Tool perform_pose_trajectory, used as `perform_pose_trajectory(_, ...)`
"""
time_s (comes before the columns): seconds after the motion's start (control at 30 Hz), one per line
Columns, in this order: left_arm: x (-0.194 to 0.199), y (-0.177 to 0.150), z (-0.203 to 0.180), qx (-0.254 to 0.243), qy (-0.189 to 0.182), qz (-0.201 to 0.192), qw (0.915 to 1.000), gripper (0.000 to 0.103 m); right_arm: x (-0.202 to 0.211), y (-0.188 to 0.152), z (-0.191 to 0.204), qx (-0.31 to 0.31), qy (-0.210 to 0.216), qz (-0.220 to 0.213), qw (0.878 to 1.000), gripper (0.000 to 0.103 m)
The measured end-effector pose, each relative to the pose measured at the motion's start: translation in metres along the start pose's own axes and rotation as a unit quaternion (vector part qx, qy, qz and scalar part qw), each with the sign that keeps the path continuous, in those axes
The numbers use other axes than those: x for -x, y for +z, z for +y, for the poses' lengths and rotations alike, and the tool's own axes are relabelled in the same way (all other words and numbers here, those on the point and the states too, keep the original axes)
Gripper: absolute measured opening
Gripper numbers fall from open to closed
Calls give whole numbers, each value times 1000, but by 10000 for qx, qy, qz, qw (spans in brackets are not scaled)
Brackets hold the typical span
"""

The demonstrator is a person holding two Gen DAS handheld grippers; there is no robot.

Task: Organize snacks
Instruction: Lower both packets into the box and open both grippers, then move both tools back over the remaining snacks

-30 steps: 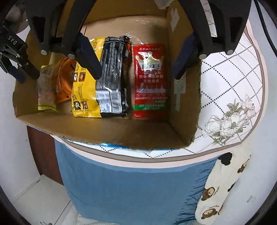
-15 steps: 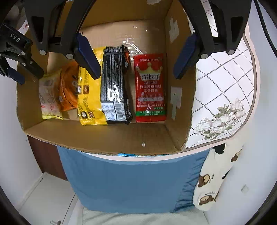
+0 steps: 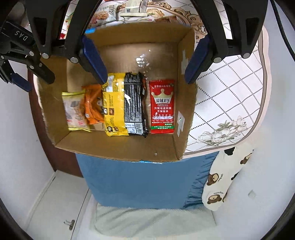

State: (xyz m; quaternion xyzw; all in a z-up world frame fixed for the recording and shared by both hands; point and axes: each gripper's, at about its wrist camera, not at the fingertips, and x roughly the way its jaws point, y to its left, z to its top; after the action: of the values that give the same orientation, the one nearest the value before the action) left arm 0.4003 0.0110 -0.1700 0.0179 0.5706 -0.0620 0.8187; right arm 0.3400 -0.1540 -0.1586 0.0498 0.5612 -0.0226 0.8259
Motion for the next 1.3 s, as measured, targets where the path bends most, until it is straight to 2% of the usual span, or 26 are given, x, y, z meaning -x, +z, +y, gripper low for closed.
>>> perform_pose_trajectory(0.37, 74, -46, -6, -75, -117, -653, 9978, 86, 79, -43, 11, 93, 274, -528, 9982, 90)
perform_pose_trajectory(0.57, 95, -78, -5, -89, -198, -723, 9971, 86, 104, -76, 13, -9, 513, -575, 9970, 90)
perform_pose_trajectory(0.7, 95, -108, -2, -108, -138, -646, 9978, 86, 101, -108, 10, -165, 682, -401, 9967, 90)
perform_pose_trajectory(0.8, 74, -136, 1, -122, -68, -298, 9995, 86, 79, -141, 5, -377, 798, -35, 9961, 90)
perform_pose_trajectory(0.9, 33, -166, -1, -161, -26, 354, 9992, 86, 45, -170, -3, -644, 934, 455, 9925, 90)
perform_pose_trajectory(1.0, -18, -192, -8, -308, 65, 985, 9946, 86, 8, -195, -15, -949, 972, 898, 9866, 90)
perform_pose_trajectory(1.13, -85, -215, -18, -423, 145, 1740, 9837, 86, -34, -215, -37, -1567, 1204, 1392, 9703, 90)
perform_pose_trajectory(1.23, -122, -224, -21, -321, 99, 2120, 9767, 86, -62, -222, -51, -2190, 1446, 1621, 9512, 90)
perform_pose_trajectory(1.27, -130, -225, -21, -268, 52, 2168, 9758, 81, -70, -224, -54, -2384, 1491, 1688, 9447, 90)
perform_pose_trajectory(1.3, -135, -226, -20, -193, -14, 2209, 9751, 61, -78, -226, -56, -2579, 1551, 1757, 9373, 90)
